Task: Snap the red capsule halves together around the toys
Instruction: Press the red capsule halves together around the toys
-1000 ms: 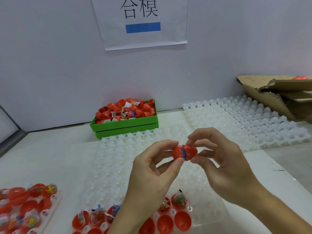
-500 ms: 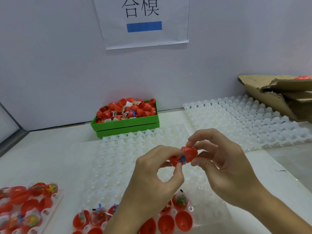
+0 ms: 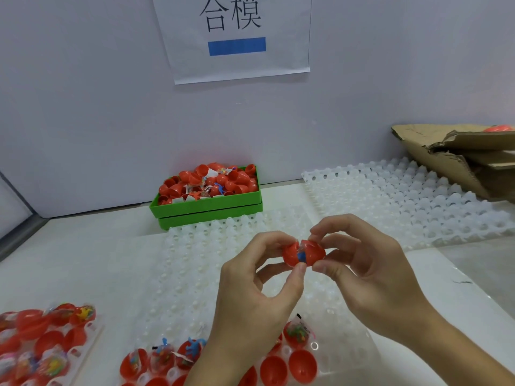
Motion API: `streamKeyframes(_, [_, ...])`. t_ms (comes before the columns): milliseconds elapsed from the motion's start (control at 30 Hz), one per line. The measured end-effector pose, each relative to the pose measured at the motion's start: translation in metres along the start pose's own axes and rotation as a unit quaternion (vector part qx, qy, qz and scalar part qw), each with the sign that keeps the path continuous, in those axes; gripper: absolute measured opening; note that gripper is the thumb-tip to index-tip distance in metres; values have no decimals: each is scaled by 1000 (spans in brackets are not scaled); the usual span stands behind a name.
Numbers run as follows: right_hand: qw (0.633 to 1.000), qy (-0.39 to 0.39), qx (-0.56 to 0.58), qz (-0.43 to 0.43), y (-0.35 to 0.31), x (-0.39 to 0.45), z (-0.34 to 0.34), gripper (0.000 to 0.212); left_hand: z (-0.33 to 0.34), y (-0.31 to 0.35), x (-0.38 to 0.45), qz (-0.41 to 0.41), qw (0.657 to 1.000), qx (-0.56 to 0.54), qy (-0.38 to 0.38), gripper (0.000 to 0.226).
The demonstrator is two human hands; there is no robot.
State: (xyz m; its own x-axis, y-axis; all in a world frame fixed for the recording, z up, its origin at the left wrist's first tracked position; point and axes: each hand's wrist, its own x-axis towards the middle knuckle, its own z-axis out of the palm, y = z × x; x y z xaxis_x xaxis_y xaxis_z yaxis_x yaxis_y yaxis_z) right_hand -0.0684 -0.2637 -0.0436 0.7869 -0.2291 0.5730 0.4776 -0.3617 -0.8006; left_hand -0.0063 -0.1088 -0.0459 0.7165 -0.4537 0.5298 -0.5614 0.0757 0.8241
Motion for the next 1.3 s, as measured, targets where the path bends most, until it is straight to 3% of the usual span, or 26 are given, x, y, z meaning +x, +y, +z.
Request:
streamKeyframes(600, [1000,-16,19,-1,-2,-3,4,41,7,-4,-3,7,997,51,53,27])
streamKeyframes(867, [1000,18,21,0,1,-1,0,45,2,0,-1,-16,999,-46,15,31])
streamKeyframes(1000, [1000,20,15,4,-1,0,1,37,0,-1,0,-32,999,-15,26,41])
streamKeyframes(1300, [992,3,61,107,5,-2,6,38,-5,-1,4,-59,998,-8,38,39])
